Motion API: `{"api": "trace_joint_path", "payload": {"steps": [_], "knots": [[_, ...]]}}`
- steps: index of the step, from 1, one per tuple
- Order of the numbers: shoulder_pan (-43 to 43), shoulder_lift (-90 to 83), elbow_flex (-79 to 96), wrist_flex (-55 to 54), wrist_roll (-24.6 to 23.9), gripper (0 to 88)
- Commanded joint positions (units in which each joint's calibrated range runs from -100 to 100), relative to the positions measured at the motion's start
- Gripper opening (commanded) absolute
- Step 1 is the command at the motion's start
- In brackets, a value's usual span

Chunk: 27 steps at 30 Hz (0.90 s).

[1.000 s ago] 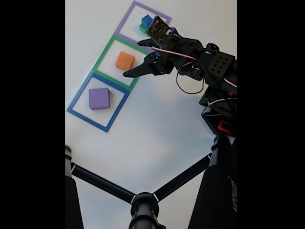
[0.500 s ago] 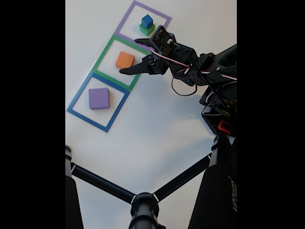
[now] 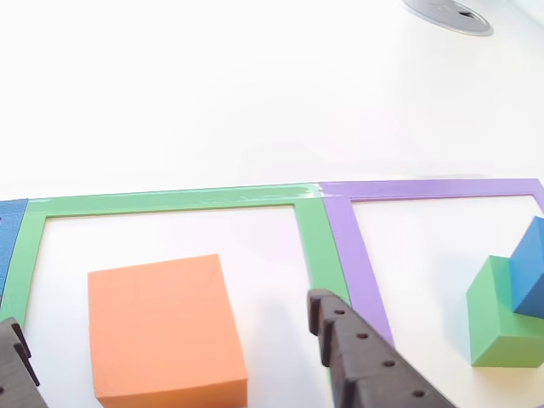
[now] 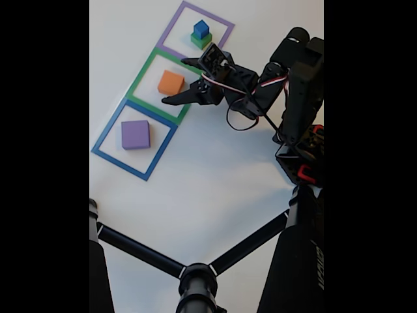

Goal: Tower of hanoi

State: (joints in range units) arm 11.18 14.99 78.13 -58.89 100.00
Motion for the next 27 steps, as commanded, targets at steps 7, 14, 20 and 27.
{"api": "trace_joint_path", "payload": {"steps": [7, 14, 20, 27], "knots": [[-1.49, 4.92, -4.13, -2.65, 0.0, 39.0], [-3.31, 5.56, -3.22, -2.65, 0.0, 35.1], [-4.27, 5.56, -2.95, -2.65, 0.0, 22.1], [-4.75, 5.64, -3.4, -2.65, 0.0, 12.0]]}}
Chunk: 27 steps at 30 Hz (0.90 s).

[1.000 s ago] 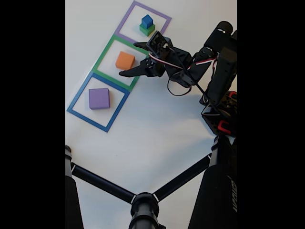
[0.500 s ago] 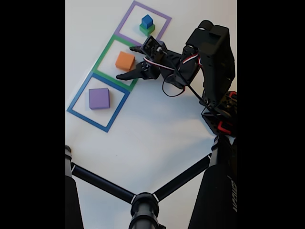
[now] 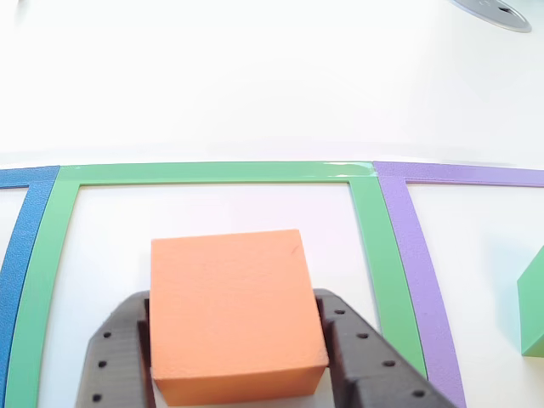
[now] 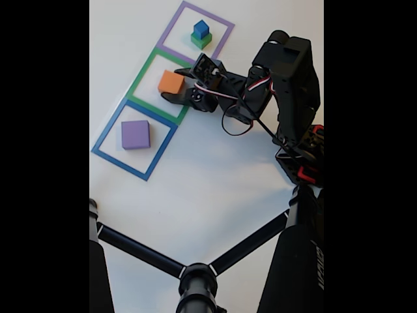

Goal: Tower of hanoi

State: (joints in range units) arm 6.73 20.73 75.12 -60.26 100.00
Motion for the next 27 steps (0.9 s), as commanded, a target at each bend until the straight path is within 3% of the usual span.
{"api": "trace_joint_path", "payload": {"steps": [1, 10, 15, 20, 27], "knots": [[-0.4, -0.1, -0.39, -1.28, 0.0, 11.6], [-0.69, -4.86, 0.97, 0.74, 0.0, 10.1], [-1.07, -21.33, 4.79, 14.02, 0.0, 9.7], [-0.59, -45.39, 4.33, 40.91, 0.0, 9.6], [-0.02, -71.47, -20.21, 100.99, 0.0, 9.6]]}}
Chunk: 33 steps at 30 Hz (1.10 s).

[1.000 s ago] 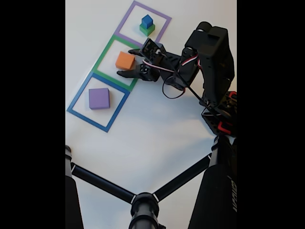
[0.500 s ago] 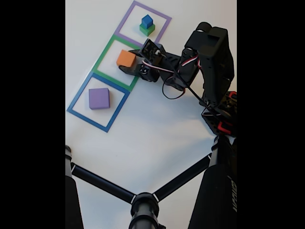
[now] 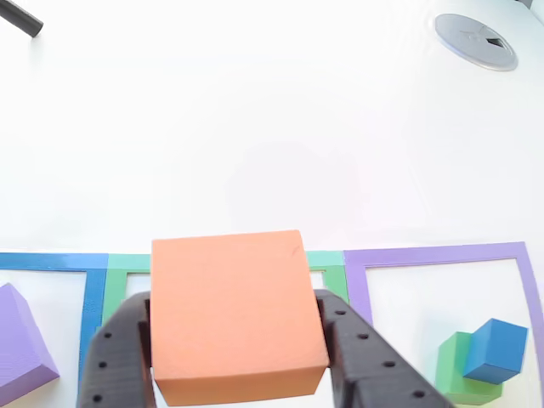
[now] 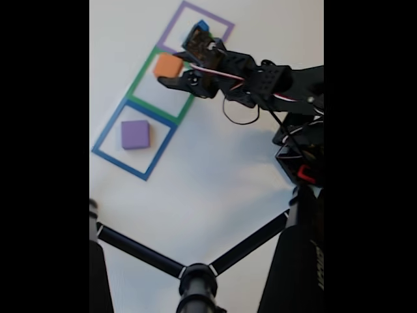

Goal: Tower of hanoi

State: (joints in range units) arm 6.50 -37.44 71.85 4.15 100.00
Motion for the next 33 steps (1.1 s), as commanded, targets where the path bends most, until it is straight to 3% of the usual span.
{"api": "trace_joint_path", "payload": {"steps": [1, 6, 11, 17, 33], "knots": [[-0.26, -14.27, -22.48, 43.62, 0.0, 9.6], [-4.39, -14.76, -49.03, 69.78, 0.0, 9.5], [-10.14, -16.13, -62.3, 82.25, 0.0, 9.5], [-16.85, -17.02, -69.85, 88.24, 0.0, 9.4], [-29.89, -17.58, -71.94, 87.27, 0.0, 9.5]]}}
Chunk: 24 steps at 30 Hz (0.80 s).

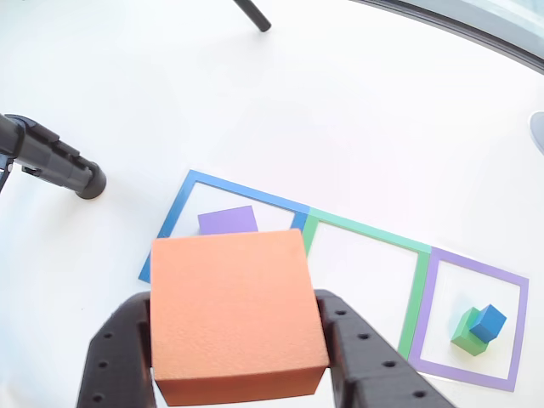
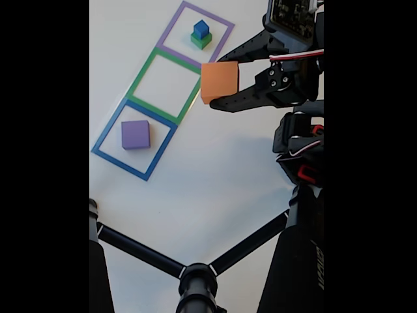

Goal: Tower of hanoi

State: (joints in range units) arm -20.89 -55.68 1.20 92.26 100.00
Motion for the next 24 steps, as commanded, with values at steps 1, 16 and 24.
{"api": "trace_joint_path", "payload": {"steps": [1, 16, 24], "knots": [[-2.98, 0.65, -0.38, -1.49, 0.0, 9.6], [-1.74, 3.96, 56.35, -62.38, 0.0, 9.3], [-3.37, 20.35, 69.62, -96.47, 0.0, 9.3]]}}
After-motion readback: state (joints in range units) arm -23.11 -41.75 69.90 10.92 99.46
